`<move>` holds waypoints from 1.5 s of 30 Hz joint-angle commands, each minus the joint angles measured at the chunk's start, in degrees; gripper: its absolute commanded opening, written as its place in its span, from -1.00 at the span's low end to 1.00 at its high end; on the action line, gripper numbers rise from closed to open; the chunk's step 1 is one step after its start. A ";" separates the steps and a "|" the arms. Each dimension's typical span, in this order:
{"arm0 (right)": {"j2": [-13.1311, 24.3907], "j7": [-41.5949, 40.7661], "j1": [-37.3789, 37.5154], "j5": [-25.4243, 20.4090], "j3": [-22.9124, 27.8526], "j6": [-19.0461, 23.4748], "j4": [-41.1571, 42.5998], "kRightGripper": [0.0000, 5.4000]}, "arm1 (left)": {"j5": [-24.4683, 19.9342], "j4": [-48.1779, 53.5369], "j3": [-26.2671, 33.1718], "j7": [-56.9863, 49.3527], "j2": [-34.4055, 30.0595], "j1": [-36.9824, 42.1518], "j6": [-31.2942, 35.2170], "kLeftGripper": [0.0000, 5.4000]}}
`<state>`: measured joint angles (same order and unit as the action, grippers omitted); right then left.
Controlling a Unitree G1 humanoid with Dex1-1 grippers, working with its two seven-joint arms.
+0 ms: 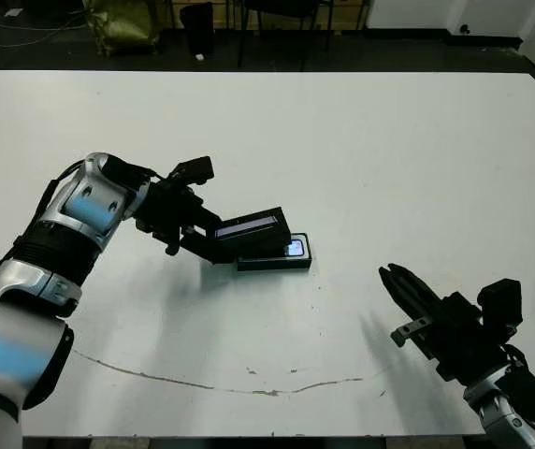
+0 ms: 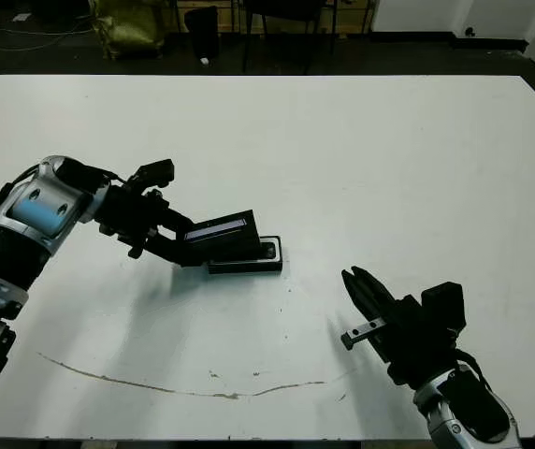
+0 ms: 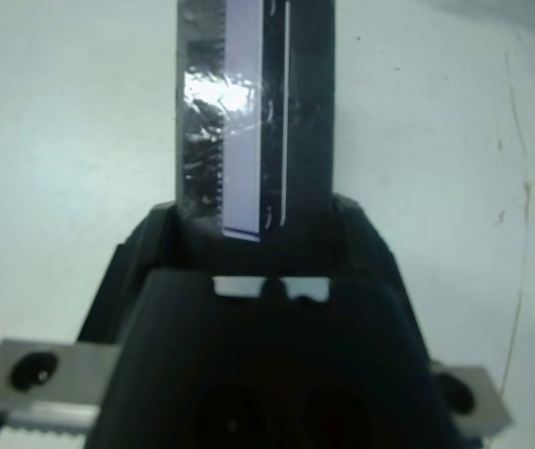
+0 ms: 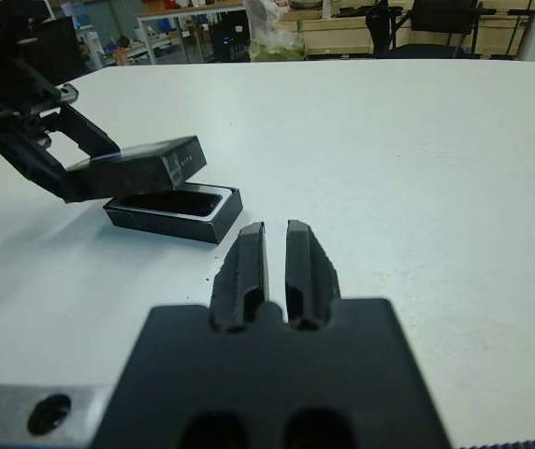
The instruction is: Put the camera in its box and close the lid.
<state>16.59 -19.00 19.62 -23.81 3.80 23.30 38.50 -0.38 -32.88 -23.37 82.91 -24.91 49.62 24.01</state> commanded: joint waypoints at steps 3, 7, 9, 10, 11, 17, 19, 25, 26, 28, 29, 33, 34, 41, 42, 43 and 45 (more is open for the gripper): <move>0.38 0.07 0.65 0.19 0.26 0.19 -0.80 -1.00 | 0.46 -0.84 -0.34 -0.09 -0.24 -1.13 -0.56 -0.17; 0.72 0.43 0.70 1.04 0.10 0.58 -0.32 -1.00 | 0.40 -0.57 -0.54 -0.05 -0.10 -1.41 0.73 -0.17; 0.53 0.58 0.74 0.81 0.21 1.01 -0.09 -1.00 | 0.58 -0.56 -0.90 0.33 -0.06 -1.55 -0.32 -0.17; 0.45 0.37 0.72 0.71 0.26 0.72 -0.29 -1.00 | 0.57 -0.59 -0.94 0.50 -0.04 -1.64 -1.03 -0.17; 0.42 0.15 0.69 0.60 0.30 0.49 -0.50 -1.00 | 0.59 -0.52 -0.95 0.48 -0.03 -1.77 -1.56 -0.17; 0.63 0.30 0.90 0.76 0.35 0.79 0.17 -1.00 | 0.56 -1.05 -1.04 0.40 0.41 -2.13 -1.71 -0.17; 0.79 0.31 0.91 0.94 0.39 0.96 0.26 -1.00 | 0.40 -1.29 -0.92 0.48 0.59 -2.34 -2.49 -0.17; 0.59 -0.57 0.88 0.73 0.61 -0.17 -0.77 -1.00 | 1.17 -1.50 -1.70 -0.02 0.98 -2.31 -2.80 -0.17; 0.67 -0.58 0.79 0.37 0.77 0.28 -0.78 -1.00 | 1.25 -1.63 -1.77 -0.10 1.12 -2.30 -3.01 -0.17; 0.64 -0.32 0.74 0.19 0.91 0.62 -0.71 -1.00 | 1.28 -2.17 -1.79 -0.18 1.52 -2.22 -3.32 -0.17; 0.62 -0.33 0.73 0.21 0.93 0.49 -0.76 -1.00 | 1.24 -2.54 -1.78 -0.25 1.79 -2.17 -3.32 -0.17; 1.00 -0.51 0.60 0.55 0.86 0.41 -0.54 -1.00 | 1.10 -4.66 -1.73 -0.35 3.16 -1.82 -3.23 -0.17; 0.97 -0.68 0.54 0.29 0.90 0.40 -0.64 -1.00 | 1.22 -5.12 -1.82 -0.45 3.47 -1.72 -3.21 -0.17; 0.88 -0.43 0.46 0.50 0.72 0.40 -0.84 -1.00 | 2.02 -7.21 -2.19 -1.13 4.89 -1.40 -3.75 -0.17; 0.93 -0.36 0.46 0.65 0.66 0.41 -0.73 -1.00 | 2.13 -7.34 -2.27 -1.27 5.02 -1.43 -3.76 -0.17; 0.91 -0.33 0.47 0.75 0.62 0.33 -0.73 -1.00 | 2.14 -7.61 -2.31 -1.24 5.17 -1.43 -3.58 -0.17; 0.90 -0.12 0.52 1.16 0.52 0.19 -0.59 -1.00 | 2.29 -7.75 -2.54 -1.23 5.37 -1.58 -3.88 -0.17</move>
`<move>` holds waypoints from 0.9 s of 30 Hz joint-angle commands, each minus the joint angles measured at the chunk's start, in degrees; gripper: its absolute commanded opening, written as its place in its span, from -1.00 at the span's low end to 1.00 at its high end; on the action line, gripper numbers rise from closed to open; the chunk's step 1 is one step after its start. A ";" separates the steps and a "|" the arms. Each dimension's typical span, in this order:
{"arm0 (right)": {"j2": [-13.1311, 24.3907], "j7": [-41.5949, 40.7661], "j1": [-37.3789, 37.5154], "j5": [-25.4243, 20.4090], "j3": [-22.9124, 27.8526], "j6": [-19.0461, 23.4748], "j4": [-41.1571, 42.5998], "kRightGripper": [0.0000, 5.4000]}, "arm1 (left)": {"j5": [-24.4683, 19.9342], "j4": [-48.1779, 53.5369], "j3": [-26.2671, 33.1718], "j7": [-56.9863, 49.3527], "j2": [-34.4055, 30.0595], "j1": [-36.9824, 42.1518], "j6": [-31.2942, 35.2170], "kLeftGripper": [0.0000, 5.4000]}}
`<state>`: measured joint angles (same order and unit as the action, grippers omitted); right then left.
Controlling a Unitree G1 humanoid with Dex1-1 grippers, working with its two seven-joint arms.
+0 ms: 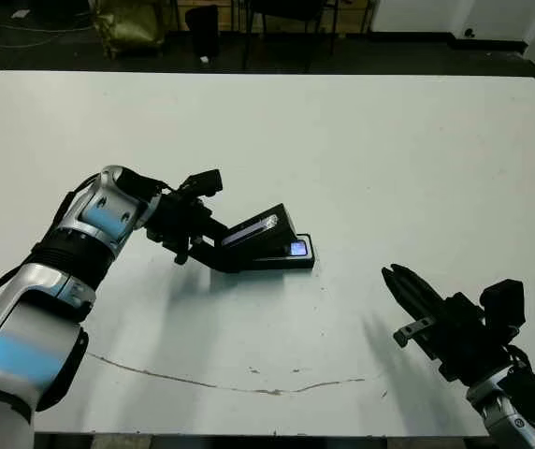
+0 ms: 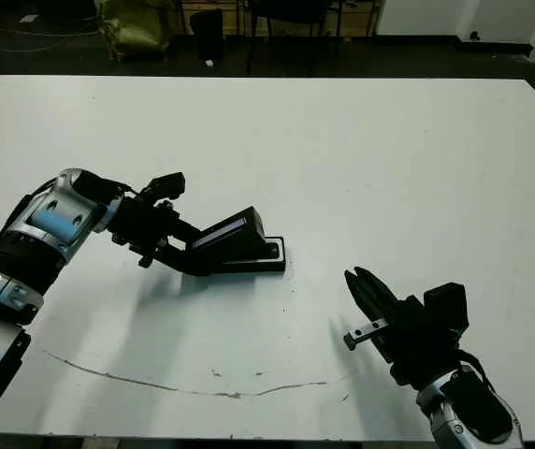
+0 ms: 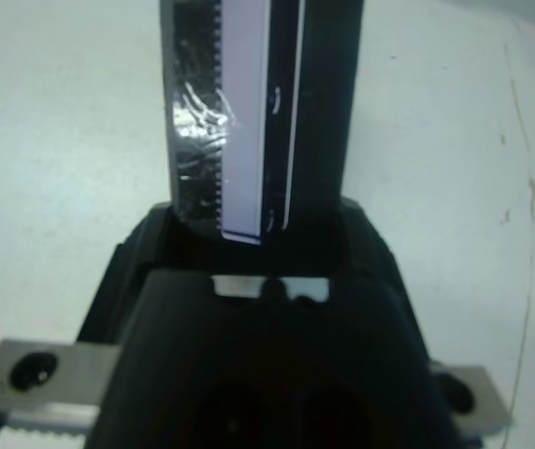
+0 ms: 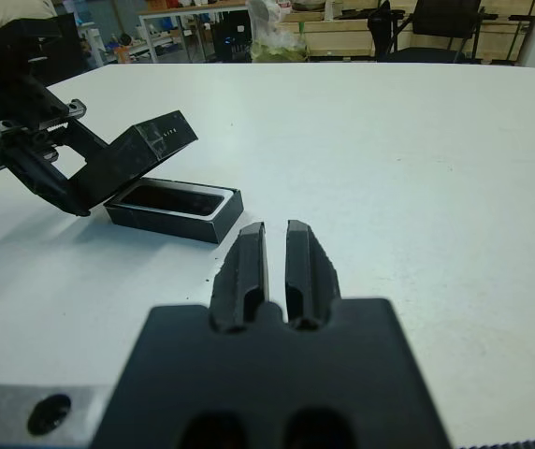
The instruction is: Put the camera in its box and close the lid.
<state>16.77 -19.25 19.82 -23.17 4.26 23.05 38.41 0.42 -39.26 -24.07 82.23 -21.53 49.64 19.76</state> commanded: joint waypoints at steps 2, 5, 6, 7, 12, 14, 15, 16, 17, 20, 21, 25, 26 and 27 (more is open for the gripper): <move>0.78 0.19 0.27 0.78 0.01 0.53 -0.46 -1.00 | 1.69 -1.49 -2.09 -0.38 2.15 -1.64 0.14 -0.17; 0.78 0.23 0.25 1.02 -0.06 0.62 -0.46 -1.00 | 2.14 -1.40 -2.35 -0.61 2.42 -1.62 0.17 -0.17; 0.77 0.12 0.28 0.99 -0.03 0.55 -0.57 -1.00 | 2.29 -1.36 -2.43 -0.66 2.49 -1.54 0.26 -0.17; 0.69 -0.26 0.27 0.77 0.05 0.13 -0.94 -1.00 | 2.43 -1.16 -2.49 -0.72 2.52 -1.45 0.49 -0.17; 0.35 -0.51 0.43 0.74 -0.10 -0.88 -1.23 -1.00 | 2.61 -0.78 -2.28 -0.40 2.70 -1.01 -0.03 -0.17; 0.12 -0.70 0.43 0.29 -0.06 -0.95 -1.48 -1.00 | 2.71 -0.52 -2.28 -0.35 2.78 -0.73 0.12 -0.17; 0.06 -0.49 0.46 0.13 -0.06 -0.50 -1.30 -1.00 | 2.79 -0.37 -2.32 -0.36 2.84 -0.53 0.29 -0.17; 0.07 -0.33 0.48 0.19 -0.10 -0.25 -1.27 -1.00 | 2.87 -0.41 -2.42 -0.29 3.01 -0.18 0.74 -0.17; 0.17 -0.08 0.55 0.42 -0.20 0.09 -1.02 -1.00 | 3.01 -0.51 -2.62 -0.15 3.19 0.24 1.15 -0.17; -0.19 -0.03 0.64 0.06 -0.38 -0.02 -0.84 -1.00 | 3.60 -0.29 -3.22 0.04 3.54 1.25 1.03 -0.17; -0.34 -0.06 0.63 -0.19 -0.40 0.00 -0.90 -1.00 | 3.73 -0.10 -3.31 -0.04 3.65 1.51 0.69 -0.17; -0.30 0.56 0.65 -0.39 -0.57 1.00 -0.39 -1.00 | 4.12 0.73 -3.53 -0.56 4.10 2.81 1.22 -0.17; -0.34 0.47 0.68 -0.26 -0.69 0.61 -0.58 -1.00 | 4.18 0.86 -3.56 -0.58 4.19 3.15 1.53 -0.17; -0.38 0.45 0.71 -0.19 -0.77 0.43 -0.68 -1.00 | 4.29 1.02 -3.60 -0.62 4.23 3.41 1.64 -0.17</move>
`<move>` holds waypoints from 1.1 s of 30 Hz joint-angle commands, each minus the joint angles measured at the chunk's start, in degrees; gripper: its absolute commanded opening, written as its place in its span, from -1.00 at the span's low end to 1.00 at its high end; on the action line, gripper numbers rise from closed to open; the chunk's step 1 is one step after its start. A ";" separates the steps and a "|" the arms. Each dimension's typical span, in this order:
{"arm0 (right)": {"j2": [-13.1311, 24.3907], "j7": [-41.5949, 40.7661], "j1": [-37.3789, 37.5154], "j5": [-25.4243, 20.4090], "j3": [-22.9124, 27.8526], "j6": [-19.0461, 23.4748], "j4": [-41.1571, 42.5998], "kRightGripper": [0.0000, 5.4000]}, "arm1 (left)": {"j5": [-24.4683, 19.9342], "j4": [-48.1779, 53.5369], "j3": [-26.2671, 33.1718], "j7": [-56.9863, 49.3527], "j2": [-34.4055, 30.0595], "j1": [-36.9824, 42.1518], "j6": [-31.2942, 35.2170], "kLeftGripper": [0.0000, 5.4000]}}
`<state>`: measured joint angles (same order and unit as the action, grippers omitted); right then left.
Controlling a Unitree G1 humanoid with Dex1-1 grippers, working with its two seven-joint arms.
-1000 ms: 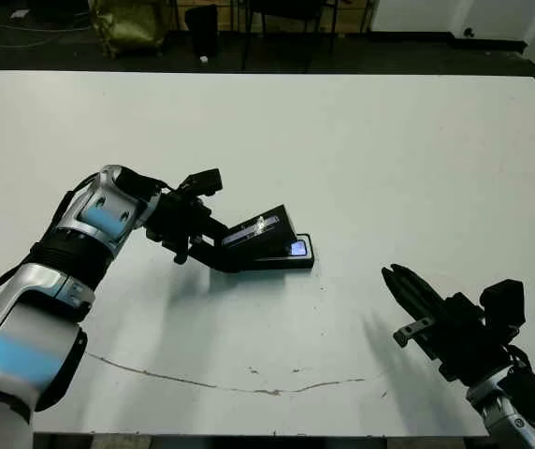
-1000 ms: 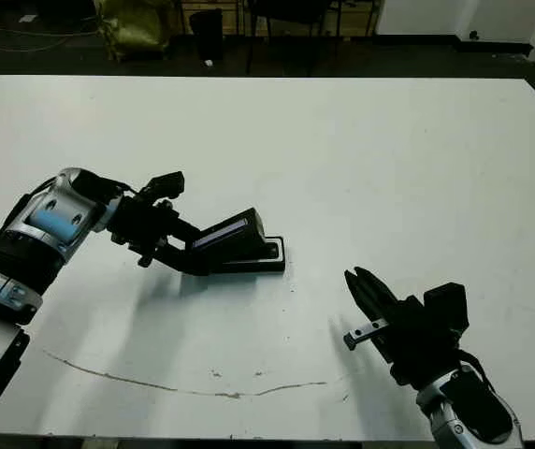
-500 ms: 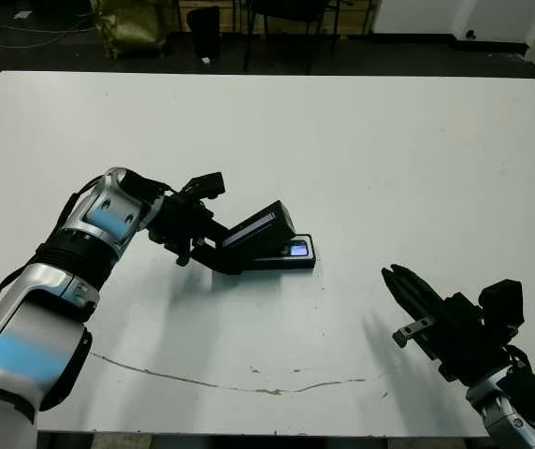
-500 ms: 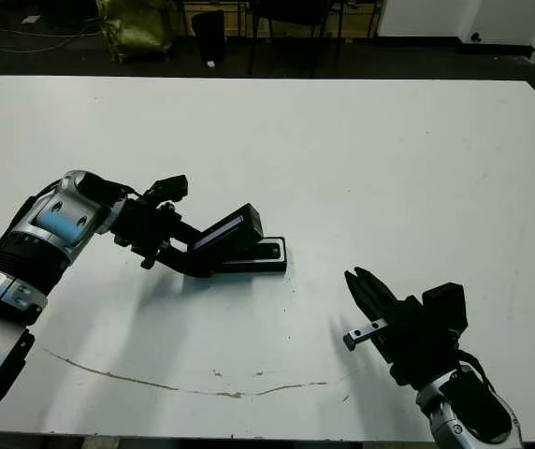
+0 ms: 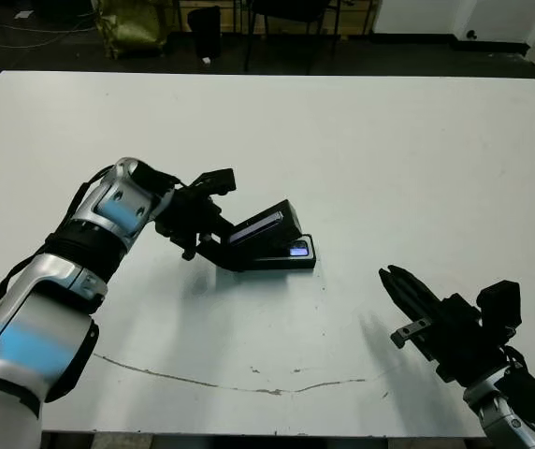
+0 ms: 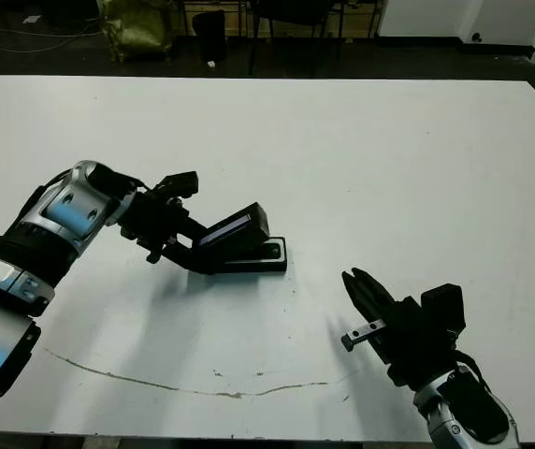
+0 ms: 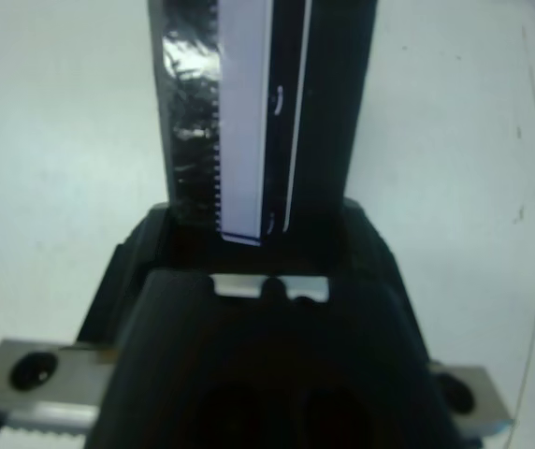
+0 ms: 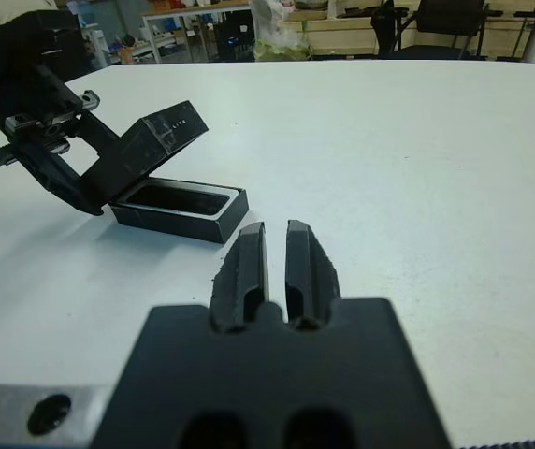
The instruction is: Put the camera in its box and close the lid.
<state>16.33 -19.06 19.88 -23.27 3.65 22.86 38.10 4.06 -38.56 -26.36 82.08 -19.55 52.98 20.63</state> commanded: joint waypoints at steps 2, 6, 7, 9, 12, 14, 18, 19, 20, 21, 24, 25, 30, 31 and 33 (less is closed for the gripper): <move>0.07 0.60 0.72 0.22 -0.33 0.79 -0.19 -1.00 | 0.99 0.81 -1.47 -0.59 2.23 0.55 1.14 -0.17; 0.36 0.78 0.83 1.46 -0.76 0.40 -0.07 -1.00 | 1.49 1.43 -2.06 0.20 2.18 1.84 1.83 -0.17; 0.35 0.57 0.81 1.50 -0.78 0.11 -0.40 -1.00 | 1.52 1.64 -2.17 0.33 2.13 2.04 1.87 -0.17; 0.26 0.63 0.78 1.62 -0.86 0.16 -0.59 -1.00 | 1.70 1.92 -2.49 0.62 1.96 2.48 1.40 -0.17; 0.32 0.90 0.78 1.91 -1.11 0.57 0.01 -1.00 | 2.08 2.29 -2.85 0.84 1.80 2.92 1.27 -0.17; -0.02 0.66 0.84 1.57 -1.14 0.05 -0.41 -1.00 | 1.99 2.34 -2.86 1.29 1.84 3.00 1.33 -0.17; -0.54 1.07 1.17 1.66 -1.31 -0.17 -0.17 -1.00 | 2.06 1.93 -3.27 1.69 2.21 2.57 1.53 -0.17; -0.56 0.90 1.21 1.65 -1.28 -0.39 -0.34 -1.00 | 2.00 1.77 -3.31 1.82 2.31 2.32 1.15 -0.17; -0.62 0.36 1.22 1.44 -1.16 -1.05 -0.91 -1.00 | 2.00 1.71 -3.37 1.84 2.37 2.03 0.83 -0.17; -0.56 0.14 1.26 1.53 -1.12 -1.41 -1.15 -1.00 | 2.11 1.60 -3.52 1.82 2.41 1.83 0.67 -0.17; -0.03 0.46 1.41 2.59 -1.34 -1.65 -0.88 -1.00 | 2.35 1.31 -3.86 1.64 2.54 1.58 1.54 -0.17; 0.05 0.65 1.39 2.82 -1.41 -1.39 -0.64 -1.00 | 2.31 1.14 -3.86 1.57 2.61 1.47 1.84 -0.17; -0.24 0.53 1.32 2.25 -1.32 -0.59 -0.39 -1.00 | 2.79 0.30 -4.36 1.25 2.80 1.34 2.42 -0.17; -0.26 0.63 1.30 2.21 -1.34 -0.41 -0.26 -1.00 | 3.00 -0.02 -4.54 1.11 2.87 1.41 2.84 -0.17; -0.28 1.15 1.31 1.89 -1.26 0.74 0.32 -1.00 | 3.11 -0.67 -4.67 1.00 2.88 1.37 2.23 -0.17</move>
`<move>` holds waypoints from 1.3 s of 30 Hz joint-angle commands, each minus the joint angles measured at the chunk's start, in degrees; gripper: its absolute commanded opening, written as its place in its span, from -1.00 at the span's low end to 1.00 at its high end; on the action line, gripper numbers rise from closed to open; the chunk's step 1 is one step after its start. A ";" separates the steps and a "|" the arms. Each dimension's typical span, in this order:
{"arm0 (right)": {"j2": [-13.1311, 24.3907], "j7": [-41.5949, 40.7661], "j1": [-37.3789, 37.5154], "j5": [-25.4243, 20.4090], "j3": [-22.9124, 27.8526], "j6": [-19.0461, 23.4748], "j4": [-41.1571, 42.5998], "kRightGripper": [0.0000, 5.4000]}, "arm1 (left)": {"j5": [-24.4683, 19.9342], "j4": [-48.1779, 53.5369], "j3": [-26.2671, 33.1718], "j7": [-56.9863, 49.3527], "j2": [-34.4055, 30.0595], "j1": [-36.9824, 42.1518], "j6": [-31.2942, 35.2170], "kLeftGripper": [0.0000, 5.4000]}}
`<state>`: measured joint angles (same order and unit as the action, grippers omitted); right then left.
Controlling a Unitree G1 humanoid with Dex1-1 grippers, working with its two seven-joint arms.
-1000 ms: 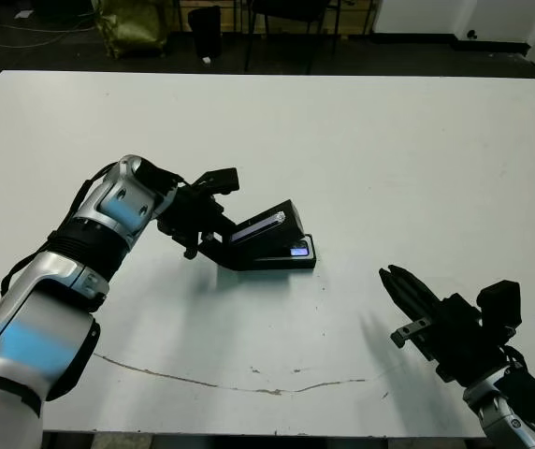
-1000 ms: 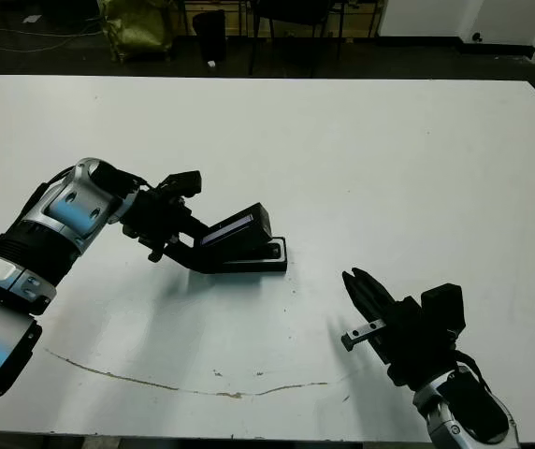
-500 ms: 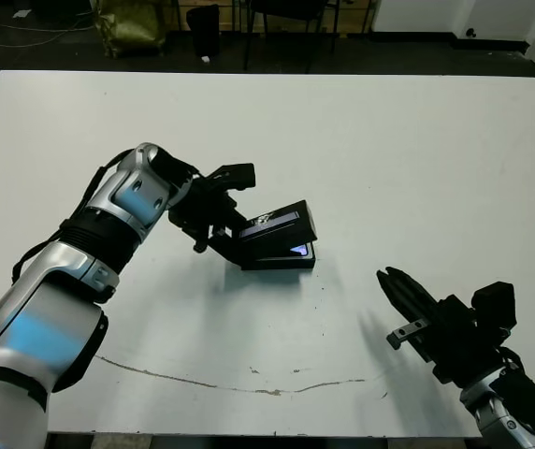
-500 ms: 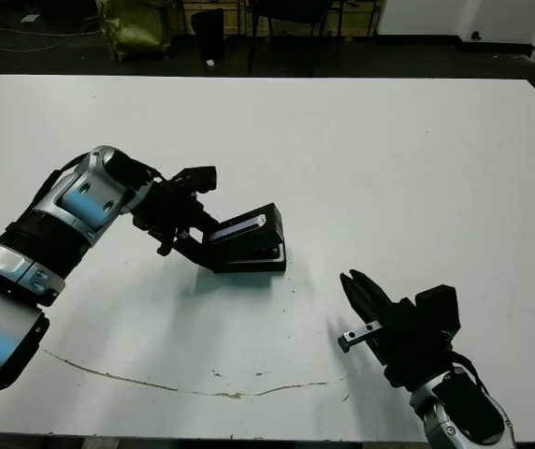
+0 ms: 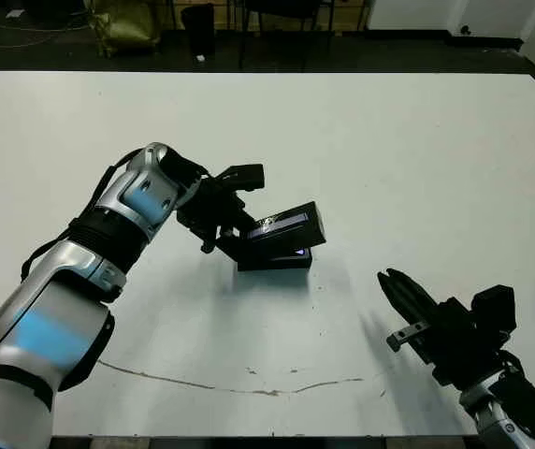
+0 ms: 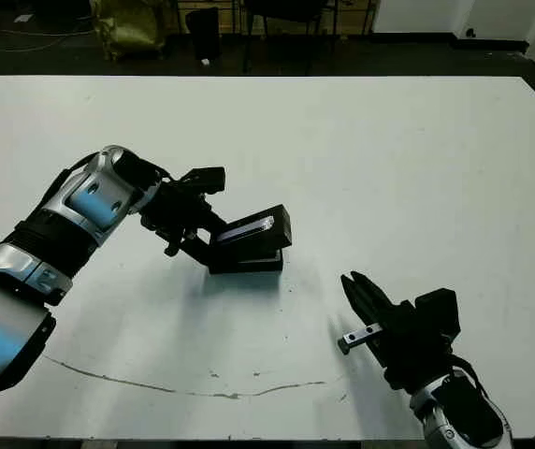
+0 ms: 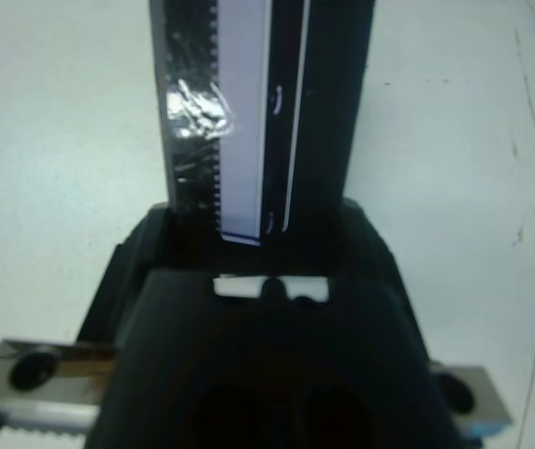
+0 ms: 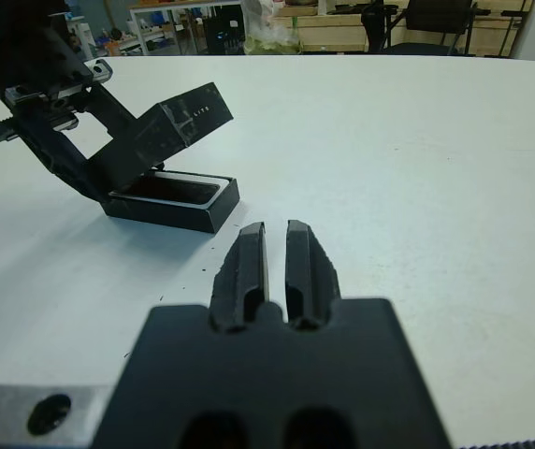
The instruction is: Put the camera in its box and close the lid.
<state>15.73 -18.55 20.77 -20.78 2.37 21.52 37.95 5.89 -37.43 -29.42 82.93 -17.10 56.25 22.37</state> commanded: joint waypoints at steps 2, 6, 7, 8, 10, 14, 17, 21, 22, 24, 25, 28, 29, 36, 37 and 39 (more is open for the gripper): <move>0.37 1.13 0.46 -0.73 0.06 3.17 1.13 -1.00 | 1.21 -2.30 -1.61 0.20 0.32 -1.94 -0.56 -0.17; -0.14 0.33 0.63 -0.52 -0.03 0.98 -0.39 -1.00 | 1.33 -3.91 -1.35 0.85 -0.50 -1.13 -2.25 -0.17; -0.28 0.23 0.71 -0.65 -0.01 0.74 -0.57 -1.00 | 1.23 -3.95 -1.19 1.26 -0.87 -0.81 -2.08 -0.17; -0.39 0.36 0.81 -0.67 -0.03 0.76 -0.54 -1.00 | 1.08 -3.83 -0.98 1.76 -1.32 -0.47 -1.60 -0.17; -0.37 0.60 0.87 -0.33 -0.15 0.90 -0.60 -1.00 | 0.56 -3.49 -0.39 3.04 -2.35 0.09 -0.87 -0.17; -0.37 0.37 0.94 0.72 -0.51 -0.72 -1.93 -1.00 | 0.38 -1.94 -0.02 5.96 -4.75 0.98 -0.33 -0.17; -0.52 -0.09 0.97 0.73 -0.74 -1.88 -2.67 -1.00 | 1.20 -0.72 -0.62 8.08 -6.70 2.04 0.39 -0.17; -0.90 -0.38 0.90 1.24 -1.11 -4.35 -4.37 -1.00 | 1.50 0.19 -0.78 9.45 -8.37 2.74 2.15 -0.17; -0.81 0.01 0.89 1.49 -1.24 -3.93 -4.23 -1.00 | 1.52 0.32 -0.94 9.54 -8.75 2.92 2.50 -0.17; -0.76 0.14 0.82 1.59 -1.30 -3.59 -4.28 -1.00 | 1.68 0.52 -1.12 9.57 -9.39 3.13 2.53 -0.17; -0.91 0.02 0.74 1.30 -1.25 -3.57 -4.47 -1.00 | 1.80 0.50 -1.14 9.57 -9.59 3.16 2.58 -0.17; -1.21 -0.23 0.48 1.37 -1.34 -4.31 -5.18 -1.00 | 1.97 -0.41 -1.43 9.56 -9.51 3.14 2.91 -0.17; -1.23 -0.18 0.41 1.56 -1.38 -4.32 -5.18 -1.00 | 2.26 -0.52 -1.62 9.46 -9.40 3.05 3.02 -0.17; -1.18 0.18 0.23 2.05 -1.37 -3.27 -4.43 -1.00 | 3.43 -0.48 -2.69 8.42 -7.60 2.11 2.02 -0.17; -1.33 -0.08 0.21 1.81 -1.36 -3.62 -4.61 -1.00 | 3.65 -0.37 -2.78 8.02 -7.37 1.99 1.93 -0.17; -1.49 -0.27 0.17 1.58 -1.32 -3.81 -4.82 -1.00 | 4.26 -0.24 -3.15 7.26 -6.79 1.85 2.21 -0.17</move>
<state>14.12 -18.86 20.77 -19.04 1.11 17.35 33.68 9.25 -37.62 -31.94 90.88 -24.18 58.99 24.60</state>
